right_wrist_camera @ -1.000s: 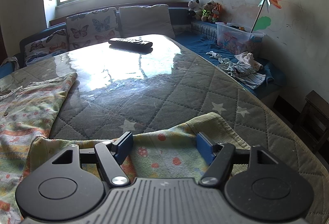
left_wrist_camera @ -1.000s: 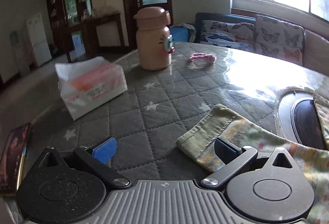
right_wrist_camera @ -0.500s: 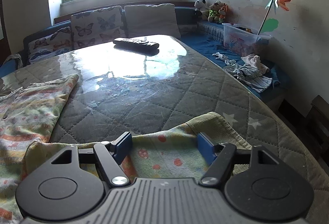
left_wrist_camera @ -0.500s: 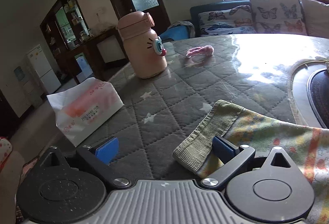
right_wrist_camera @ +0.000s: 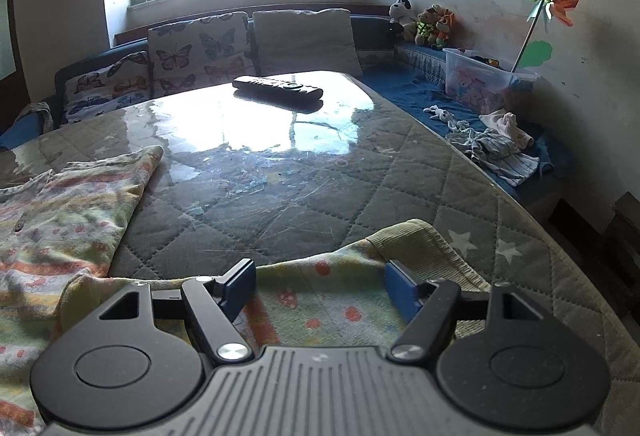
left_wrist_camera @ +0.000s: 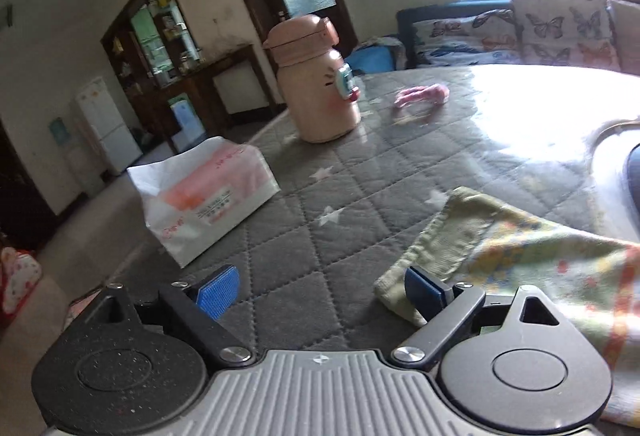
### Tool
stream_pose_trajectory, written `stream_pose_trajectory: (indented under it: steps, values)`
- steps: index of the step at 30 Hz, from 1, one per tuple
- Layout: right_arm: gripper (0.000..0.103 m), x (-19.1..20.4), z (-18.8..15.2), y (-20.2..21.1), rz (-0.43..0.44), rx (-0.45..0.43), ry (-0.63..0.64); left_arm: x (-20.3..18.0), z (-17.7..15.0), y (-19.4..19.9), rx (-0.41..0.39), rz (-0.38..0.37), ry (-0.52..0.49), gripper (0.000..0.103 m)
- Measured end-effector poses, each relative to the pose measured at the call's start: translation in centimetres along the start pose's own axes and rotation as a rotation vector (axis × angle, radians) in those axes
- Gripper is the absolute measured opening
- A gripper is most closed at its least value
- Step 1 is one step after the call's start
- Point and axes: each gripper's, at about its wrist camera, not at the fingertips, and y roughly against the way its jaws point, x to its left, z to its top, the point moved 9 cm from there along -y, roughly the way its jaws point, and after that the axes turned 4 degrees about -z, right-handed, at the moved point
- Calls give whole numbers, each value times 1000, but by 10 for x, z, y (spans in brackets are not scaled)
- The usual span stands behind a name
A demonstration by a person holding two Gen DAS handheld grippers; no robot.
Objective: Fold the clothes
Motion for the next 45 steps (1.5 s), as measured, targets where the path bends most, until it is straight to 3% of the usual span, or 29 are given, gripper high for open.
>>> stream_pose_trajectory:
  steps: [4,7,13,20,25,32,39,45]
  values:
    - [74,10,0,13,28,-10,26,-17,8,23,-53,-87,-16,100]
    - [75,24,-2,23,66,-13,46,-44,14,43,-86,-197,-53,103]
    - [78,58,-11,42,167,-10,84,-111,16,81,-135,-395,-173,103]
    - [79,96,-23,63,259,-11,142,-181,1,111,-157,-540,-299,103]
    - [79,111,-34,69,283,-2,196,-208,-23,117,-161,-564,-398,103]
    - [79,106,-50,70,267,30,224,-207,-40,125,-228,-535,-503,103]
    - [81,99,-52,80,262,31,223,-195,-35,117,-211,-512,-481,103]
    - [79,126,-49,103,345,1,279,-204,-26,128,-215,-561,-445,103]
